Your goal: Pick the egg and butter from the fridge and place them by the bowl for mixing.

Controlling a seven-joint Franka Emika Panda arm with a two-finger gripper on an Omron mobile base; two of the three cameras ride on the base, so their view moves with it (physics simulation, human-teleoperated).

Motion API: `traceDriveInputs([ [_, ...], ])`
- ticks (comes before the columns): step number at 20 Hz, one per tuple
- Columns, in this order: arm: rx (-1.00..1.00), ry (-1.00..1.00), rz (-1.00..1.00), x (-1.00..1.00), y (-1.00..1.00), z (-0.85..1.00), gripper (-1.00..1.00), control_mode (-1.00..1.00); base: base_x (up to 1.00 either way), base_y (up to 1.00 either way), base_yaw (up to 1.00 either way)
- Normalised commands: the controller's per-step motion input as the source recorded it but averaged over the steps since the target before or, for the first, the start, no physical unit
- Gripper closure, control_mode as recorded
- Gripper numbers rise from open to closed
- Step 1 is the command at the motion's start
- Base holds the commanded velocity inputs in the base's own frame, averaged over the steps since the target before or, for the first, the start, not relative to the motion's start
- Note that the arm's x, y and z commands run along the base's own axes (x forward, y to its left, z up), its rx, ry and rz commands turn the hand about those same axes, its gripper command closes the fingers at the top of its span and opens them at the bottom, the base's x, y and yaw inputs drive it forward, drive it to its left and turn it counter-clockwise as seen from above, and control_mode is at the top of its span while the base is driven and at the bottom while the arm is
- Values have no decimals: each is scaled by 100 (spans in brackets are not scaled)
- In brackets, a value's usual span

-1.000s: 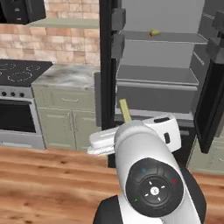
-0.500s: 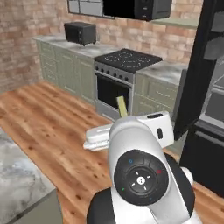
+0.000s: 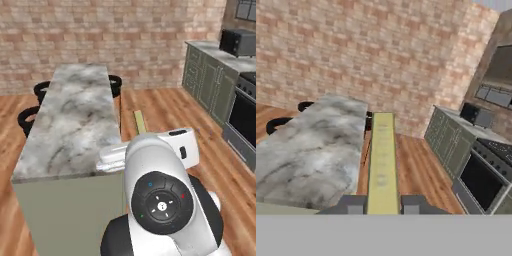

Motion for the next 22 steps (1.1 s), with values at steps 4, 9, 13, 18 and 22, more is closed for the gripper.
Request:
traceDriveInputs([
  [4,0,0,0,0,0,0,100,100,0,9,100],
  [9,0,0,0,0,0,0,100,100,0,8,100],
  [13,0,0,0,0,0,0,100,100,2,9,94],
  [18,0,0,0,0,0,0,100,100,74,29,64],
  [22,0,0,0,0,0,0,100,100,100,16,26],
])
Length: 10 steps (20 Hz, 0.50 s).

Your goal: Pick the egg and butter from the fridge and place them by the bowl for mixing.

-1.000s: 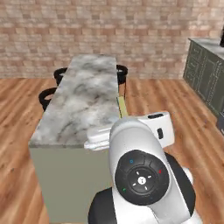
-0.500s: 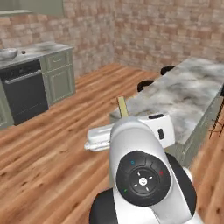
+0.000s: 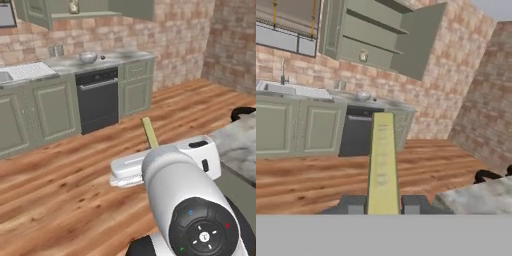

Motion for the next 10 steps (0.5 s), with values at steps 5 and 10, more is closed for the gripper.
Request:
traceDriveInputs([
  [5,0,0,0,0,0,0,100,100,100,-6,3],
  [10,0,0,0,0,0,0,100,100,100,-14,-1],
])
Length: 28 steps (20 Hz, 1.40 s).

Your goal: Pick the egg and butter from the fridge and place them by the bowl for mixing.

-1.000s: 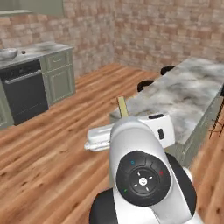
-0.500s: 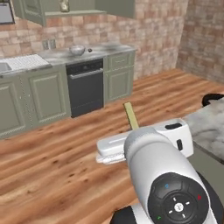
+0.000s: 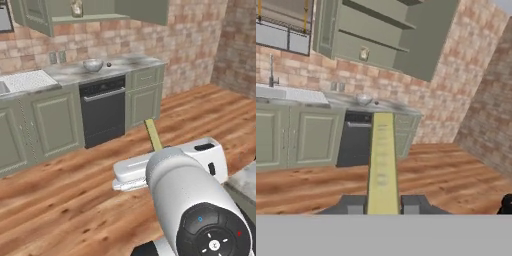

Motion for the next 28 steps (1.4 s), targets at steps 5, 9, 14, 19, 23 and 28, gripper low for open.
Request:
traceDriveInputs([
  [5,0,0,0,0,0,0,100,100,100,3,0],
  [9,0,0,0,0,0,0,100,100,100,5,0],
  [14,0,0,0,0,0,0,100,100,100,0,0],
  [19,0,0,0,0,0,0,100,100,100,-1,0],
  [23,0,0,0,0,0,0,100,100,100,-39,10],
  [28,0,0,0,0,0,0,100,100,100,-73,25],
])
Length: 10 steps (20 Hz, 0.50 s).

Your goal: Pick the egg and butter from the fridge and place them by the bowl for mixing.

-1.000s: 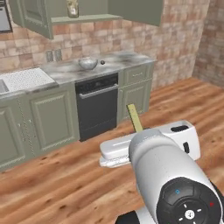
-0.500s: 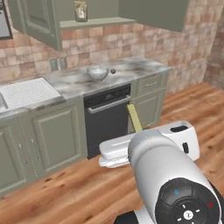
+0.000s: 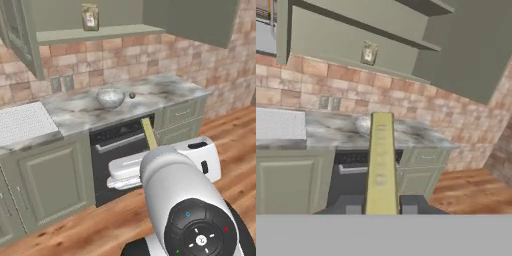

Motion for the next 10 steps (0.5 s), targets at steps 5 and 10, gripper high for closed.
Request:
traceDriveInputs([
  [5,0,0,0,0,0,0,100,100,100,-82,21],
  [10,0,0,0,0,0,0,100,100,100,-10,22],
])
